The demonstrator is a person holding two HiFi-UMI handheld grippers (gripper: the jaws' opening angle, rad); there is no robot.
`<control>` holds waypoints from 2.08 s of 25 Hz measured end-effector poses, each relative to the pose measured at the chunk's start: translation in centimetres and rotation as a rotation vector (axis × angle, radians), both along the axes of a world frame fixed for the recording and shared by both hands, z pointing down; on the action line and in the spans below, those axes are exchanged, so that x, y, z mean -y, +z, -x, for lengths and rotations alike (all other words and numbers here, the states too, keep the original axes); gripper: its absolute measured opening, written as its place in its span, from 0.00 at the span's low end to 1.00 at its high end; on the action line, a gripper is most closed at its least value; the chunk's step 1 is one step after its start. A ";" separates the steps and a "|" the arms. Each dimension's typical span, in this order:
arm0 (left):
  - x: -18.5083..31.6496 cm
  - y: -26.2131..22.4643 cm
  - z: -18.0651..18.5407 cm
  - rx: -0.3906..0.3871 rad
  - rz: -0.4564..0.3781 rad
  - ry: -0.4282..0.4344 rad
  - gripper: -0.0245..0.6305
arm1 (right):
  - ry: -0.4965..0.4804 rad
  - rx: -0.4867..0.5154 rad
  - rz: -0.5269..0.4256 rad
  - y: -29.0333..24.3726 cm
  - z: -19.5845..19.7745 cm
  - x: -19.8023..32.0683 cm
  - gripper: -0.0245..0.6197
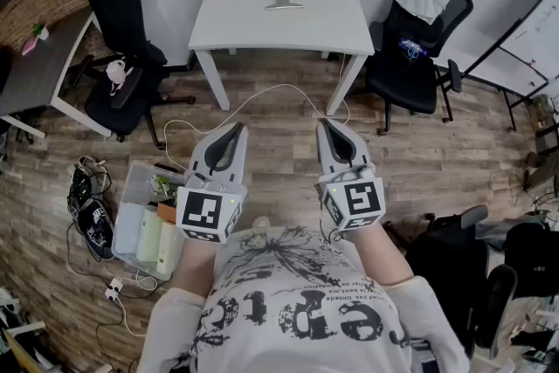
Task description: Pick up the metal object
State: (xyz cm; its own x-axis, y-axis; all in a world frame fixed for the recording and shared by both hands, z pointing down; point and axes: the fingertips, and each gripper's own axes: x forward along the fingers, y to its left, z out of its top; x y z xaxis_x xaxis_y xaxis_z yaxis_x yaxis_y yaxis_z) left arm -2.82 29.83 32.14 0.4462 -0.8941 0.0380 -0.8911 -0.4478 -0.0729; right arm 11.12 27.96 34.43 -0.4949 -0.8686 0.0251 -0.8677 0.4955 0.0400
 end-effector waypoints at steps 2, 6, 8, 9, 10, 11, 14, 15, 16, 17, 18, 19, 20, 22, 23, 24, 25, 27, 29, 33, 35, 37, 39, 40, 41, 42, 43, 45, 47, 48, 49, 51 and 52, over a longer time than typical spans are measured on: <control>0.2 -0.1 -0.2 -0.002 -0.004 0.001 0.05 | 0.002 0.001 0.001 0.0 -0.2 0.2 0.02; 0.7 0.2 0.0 -0.004 -0.004 0.002 0.05 | 0.001 0.000 0.008 0.3 0.1 0.6 0.02; 0.9 0.4 0.5 -0.005 0.000 0.000 0.05 | 0.001 -0.002 0.011 0.5 0.6 0.8 0.02; 1.0 0.5 0.8 -0.006 0.002 -0.002 0.05 | 0.003 -0.003 0.014 0.5 0.8 0.9 0.02; 1.1 0.5 1.1 -0.007 0.005 -0.003 0.05 | 0.008 -0.001 0.019 0.5 1.1 1.1 0.02; 1.3 0.6 1.5 -0.008 0.007 -0.004 0.05 | 0.017 0.004 0.026 0.6 1.2 1.3 0.02; 2.0 0.8 2.6 -0.017 0.011 0.000 0.05 | 0.049 0.028 0.047 0.9 1.7 2.1 0.02; 2.2 1.0 3.0 -0.020 0.013 0.003 0.05 | 0.056 0.031 0.053 1.2 1.9 2.4 0.03; 2.4 1.3 3.4 -0.024 0.017 0.006 0.05 | 0.063 0.031 0.059 1.6 2.2 2.7 0.02; 2.5 1.7 3.8 -0.027 0.021 0.008 0.05 | 0.069 0.028 0.066 2.0 2.6 3.0 0.02; 2.7 2.1 4.3 -0.029 0.026 0.010 0.05 | 0.074 0.024 0.071 2.4 3.0 3.2 0.03; 2.9 2.4 4.8 -0.031 0.031 0.009 0.06 | 0.079 0.020 0.076 2.7 3.4 3.5 0.03; 3.1 2.5 5.4 -0.034 0.037 0.007 0.05 | 0.082 0.016 0.081 3.0 3.8 3.8 0.02; 3.6 2.7 6.6 -0.039 0.050 -0.003 0.05 | 0.086 0.006 0.091 3.5 4.7 4.5 0.03; 4.0 2.9 7.2 -0.042 0.054 -0.008 0.05 | 0.087 0.001 0.097 3.7 5.1 4.9 0.03; 4.4 3.1 7.7 -0.044 0.058 -0.012 0.05 | 0.087 -0.003 0.103 3.9 5.5 5.4 0.02; 4.9 3.4 8.2 -0.047 0.062 -0.016 0.05 | 0.085 -0.006 0.108 4.0 5.9 6.0 0.03; 5.9 3.9 8.8 -0.050 0.073 -0.026 0.05 | 0.074 -0.011 0.116 4.4 6.6 7.1 0.03; 7.1 4.4 9.2 -0.052 0.083 -0.037 0.05 | 0.062 -0.014 0.123 4.8 7.1 8.5 0.03; 10.9 5.6 9.6 -0.049 0.102 -0.071 0.05 | 0.027 -0.014 0.134 5.8 7.7 12.9 0.03; 13.2 6.0 9.7 -0.045 0.106 -0.096 0.05 | 0.008 -0.012 0.136 6.4 7.8 15.5 0.03; 15.9 6.4 9.7 -0.038 0.108 -0.120 0.05 | -0.005 -0.004 0.133 6.6 7.6 18.5 0.03; 18.6 6.6 9.2 -0.025 0.112 -0.135 0.05 | -0.019 0.002 0.129 6.6 7.1 21.5 0.03; 20.1 6.5 9.0 -0.019 0.111 -0.143 0.05 | -0.027 0.002 0.126 6.5 6.8 23.1 0.03; 21.6 6.3 8.7 -0.015 0.108 -0.152 0.05 | -0.036 0.000 0.121 6.4 6.5 24.8 0.03; 23.3 6.0 8.4 -0.014 0.102 -0.163 0.05 | -0.041 -0.004 0.117 6.2 6.2 26.6 0.03; 25.0 5.7 8.1 -0.014 0.096 -0.175 0.05 | -0.043 -0.009 0.113 6.0 5.8 28.4 0.03; 28.4 5.3 7.2 -0.011 0.087 -0.189 0.05 | -0.038 -0.019 0.111 5.7 4.7 32.0 0.03; 31.4 5.2 6.1 -0.004 0.080 -0.196 0.05 | -0.035 -0.023 0.112 5.5 3.7 35.5 0.03; 32.9 5.1 5.7 -0.003 0.078 -0.201 0.05 | -0.036 -0.024 0.114 5.5 3.2 37.2 0.03; 34.2 5.1 5.3 -0.005 0.077 -0.209 0.05 | -0.038 -0.026 0.117 5.6 2.8 38.7 0.03; 36.7 5.1 4.9 -0.012 0.081 -0.224 0.05 | -0.046 -0.027 0.129 5.8 2.3 41.5 0.03; 37.8 5.1 4.7 -0.013 0.086 -0.227 0.05 | -0.052 -0.028 0.134 6.0 2.2 42.7 0.03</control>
State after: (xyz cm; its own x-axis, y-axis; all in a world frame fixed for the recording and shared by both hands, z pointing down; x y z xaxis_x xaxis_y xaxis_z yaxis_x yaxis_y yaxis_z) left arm -7.47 -7.97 37.28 0.2350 -0.9653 0.1139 -0.9703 -0.2399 -0.0308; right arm 8.95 -14.71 40.41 -0.5362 -0.8299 0.1542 -0.8404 0.5420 -0.0055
